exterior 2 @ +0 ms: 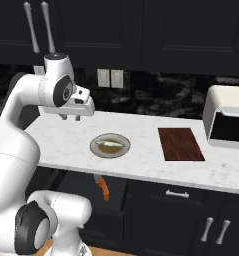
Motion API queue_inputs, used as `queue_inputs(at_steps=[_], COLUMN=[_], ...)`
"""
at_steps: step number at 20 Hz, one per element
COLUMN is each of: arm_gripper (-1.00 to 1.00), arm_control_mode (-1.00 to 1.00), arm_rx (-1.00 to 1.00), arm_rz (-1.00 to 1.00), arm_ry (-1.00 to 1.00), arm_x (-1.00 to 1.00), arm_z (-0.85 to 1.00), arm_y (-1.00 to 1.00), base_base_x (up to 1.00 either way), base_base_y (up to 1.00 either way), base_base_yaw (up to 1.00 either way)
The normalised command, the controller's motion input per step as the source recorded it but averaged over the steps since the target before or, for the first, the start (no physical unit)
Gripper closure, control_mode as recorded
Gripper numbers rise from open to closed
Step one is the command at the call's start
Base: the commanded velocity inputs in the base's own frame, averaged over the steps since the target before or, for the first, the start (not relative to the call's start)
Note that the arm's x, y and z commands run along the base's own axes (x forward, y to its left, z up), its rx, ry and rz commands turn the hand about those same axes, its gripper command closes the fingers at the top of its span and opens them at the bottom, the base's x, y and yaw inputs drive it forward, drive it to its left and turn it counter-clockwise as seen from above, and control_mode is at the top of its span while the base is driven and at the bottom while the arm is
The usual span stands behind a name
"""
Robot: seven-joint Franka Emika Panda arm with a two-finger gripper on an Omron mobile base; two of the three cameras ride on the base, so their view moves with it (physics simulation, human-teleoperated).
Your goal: Pick up the knife from the drawer and place it on the cutting board. Then place the meat from the plate to the cutting board.
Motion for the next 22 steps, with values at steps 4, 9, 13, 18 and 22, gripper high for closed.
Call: queue_inputs(at_steps=[4, 9, 13, 18, 22], arm_gripper=[-1.0, -1.0, -1.0, -1.0, -1.0], arm_control_mode=[1.0, 1.0, 1.0, 1.0, 1.0], arm_rx=[0.0, 0.0, 0.0, 0.0, 0.0], arm_rz=[0.0, 0.0, 0.0, 0.0, 0.0], arm_ry=[0.0, 0.0, 0.0, 0.0, 0.0], arm_x=[0.0, 0.0, 0.0, 0.0, 0.0], arm_z=[0.0, 0.0, 0.0, 0.0, 0.0], arm_y=[0.0, 0.0, 0.0, 0.0, 0.0], base_base_x=[0.0, -0.04, -0.09, -0.02, 0.0], base_base_y=[0.0, -0.23, -0.65, -0.59, -0.37], base_base_yaw=[0.0, 0.05, 0.27, 0.49, 0.68])
